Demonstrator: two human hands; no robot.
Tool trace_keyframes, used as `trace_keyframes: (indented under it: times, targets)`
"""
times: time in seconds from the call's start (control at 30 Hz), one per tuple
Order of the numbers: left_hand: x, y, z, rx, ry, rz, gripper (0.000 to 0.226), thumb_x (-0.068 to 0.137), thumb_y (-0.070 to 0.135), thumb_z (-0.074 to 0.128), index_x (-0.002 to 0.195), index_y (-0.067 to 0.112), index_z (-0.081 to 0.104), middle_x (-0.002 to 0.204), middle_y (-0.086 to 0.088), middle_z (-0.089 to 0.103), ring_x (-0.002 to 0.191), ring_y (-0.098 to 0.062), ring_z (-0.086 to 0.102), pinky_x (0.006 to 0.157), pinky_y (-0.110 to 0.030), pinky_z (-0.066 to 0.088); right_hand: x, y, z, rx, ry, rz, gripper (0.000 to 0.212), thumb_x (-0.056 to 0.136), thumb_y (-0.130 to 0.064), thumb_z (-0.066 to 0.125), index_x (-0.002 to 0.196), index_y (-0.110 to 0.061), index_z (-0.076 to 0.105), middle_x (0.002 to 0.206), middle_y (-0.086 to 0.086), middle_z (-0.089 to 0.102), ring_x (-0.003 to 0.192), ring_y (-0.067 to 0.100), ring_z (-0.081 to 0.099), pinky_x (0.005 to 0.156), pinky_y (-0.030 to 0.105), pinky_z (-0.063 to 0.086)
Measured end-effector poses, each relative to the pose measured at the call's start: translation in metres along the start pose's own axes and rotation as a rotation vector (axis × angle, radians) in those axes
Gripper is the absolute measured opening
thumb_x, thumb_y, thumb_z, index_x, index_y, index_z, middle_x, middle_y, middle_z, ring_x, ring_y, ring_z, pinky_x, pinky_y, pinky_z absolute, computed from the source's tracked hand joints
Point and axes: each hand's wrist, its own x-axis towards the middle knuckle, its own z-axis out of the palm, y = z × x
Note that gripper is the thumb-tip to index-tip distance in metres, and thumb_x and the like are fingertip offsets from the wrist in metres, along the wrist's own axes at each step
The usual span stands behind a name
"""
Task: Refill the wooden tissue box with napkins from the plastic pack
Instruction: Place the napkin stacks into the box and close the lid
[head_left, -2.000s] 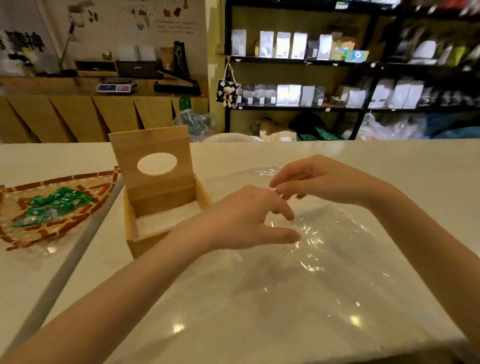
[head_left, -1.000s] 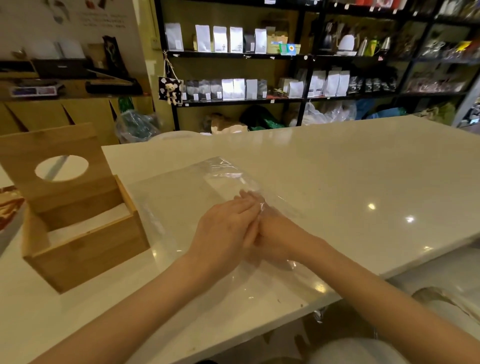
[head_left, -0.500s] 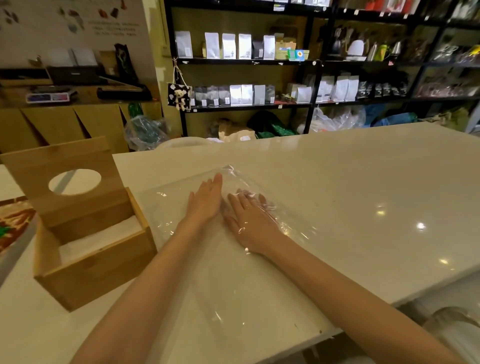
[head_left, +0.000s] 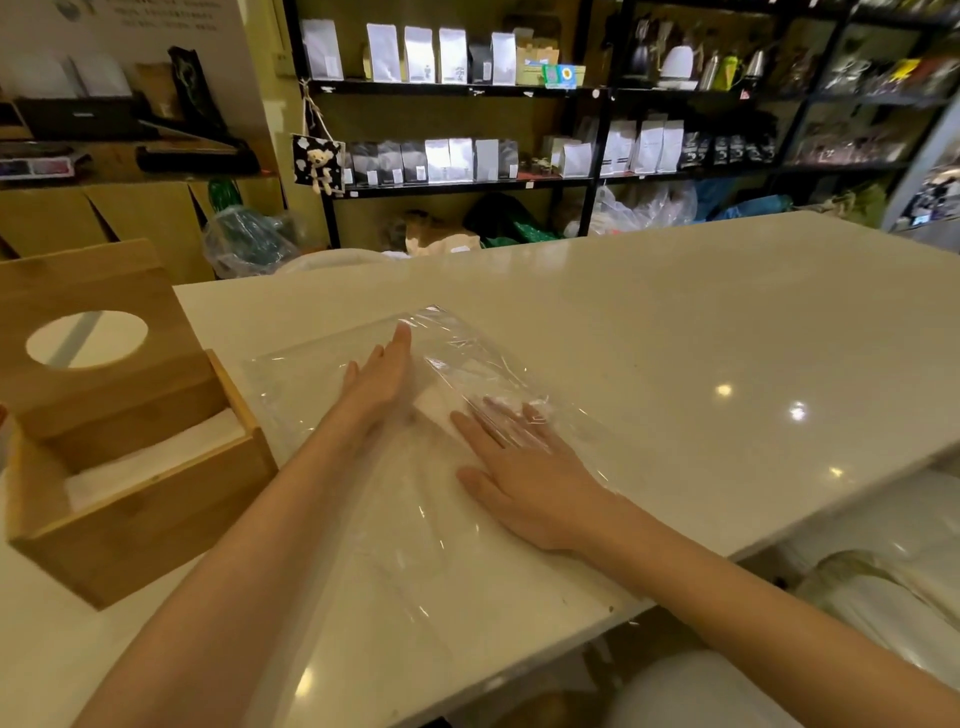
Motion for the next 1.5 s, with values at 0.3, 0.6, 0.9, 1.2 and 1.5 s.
trace_keyframes:
  times: [0.3,0.6,0.9,1.2,1.5]
  targets:
    - [-0.006,-0.003,0.004,0.321,0.033,0.115,0.048,0.098,0.019,0.012,0.146,0.014,0.015,0.156,-0.013,0.016,0.145,-0.024,0.007,0.117,-0.045,0.002,-0.079,0.009,-0.017,-0.057,-0.115,-0.121,0.068,0.088,-0.057,0.014,0.146,-0.029,-0.007,0.157,-0.006,-0.012,0.143,0.007,-0.015,0.116,0.03,-0.014]
    - [-0.004,-0.005,0.005,0.488,0.053,0.183,0.048,0.096,0.013,0.015,0.144,0.014,0.018,0.154,-0.013,0.02,0.143,-0.026,0.013,0.114,-0.051,0.006,-0.12,0.027,-0.008,-0.175,0.08,-0.296,0.082,0.077,-0.043,0.063,0.144,-0.021,0.022,0.152,-0.003,0.03,0.14,0.008,0.024,0.117,0.033,0.021]
    - [-0.016,-0.005,0.004,0.727,0.086,0.264,0.038,0.094,0.013,0.023,0.132,0.007,0.031,0.145,-0.017,0.028,0.135,-0.03,0.022,0.105,-0.056,0.023,-0.131,0.039,-0.02,-0.075,0.15,-0.391,0.05,0.088,-0.019,0.046,0.137,-0.021,0.039,0.143,-0.001,0.047,0.131,0.01,0.042,0.107,0.036,0.04]
    - [-0.013,-0.008,0.01,0.694,0.158,0.285,0.05,0.096,0.037,0.017,0.14,0.016,0.03,0.155,-0.008,0.018,0.144,-0.021,0.011,0.114,-0.051,0.003,-0.109,0.048,-0.123,0.605,0.105,-0.153,0.033,0.083,-0.035,0.056,0.115,-0.039,0.059,0.112,-0.017,0.064,0.099,0.003,0.062,0.081,0.019,0.053]
    - [-0.071,0.045,-0.024,-0.638,-0.109,0.098,0.074,0.089,0.061,0.02,0.089,0.01,0.074,0.087,-0.002,0.074,0.089,-0.022,0.062,0.098,-0.037,0.037,-0.034,0.053,-0.145,1.089,0.128,0.004,0.021,0.075,-0.012,0.066,0.092,-0.023,0.071,0.078,-0.009,0.073,0.073,0.006,0.067,0.06,0.017,0.055]
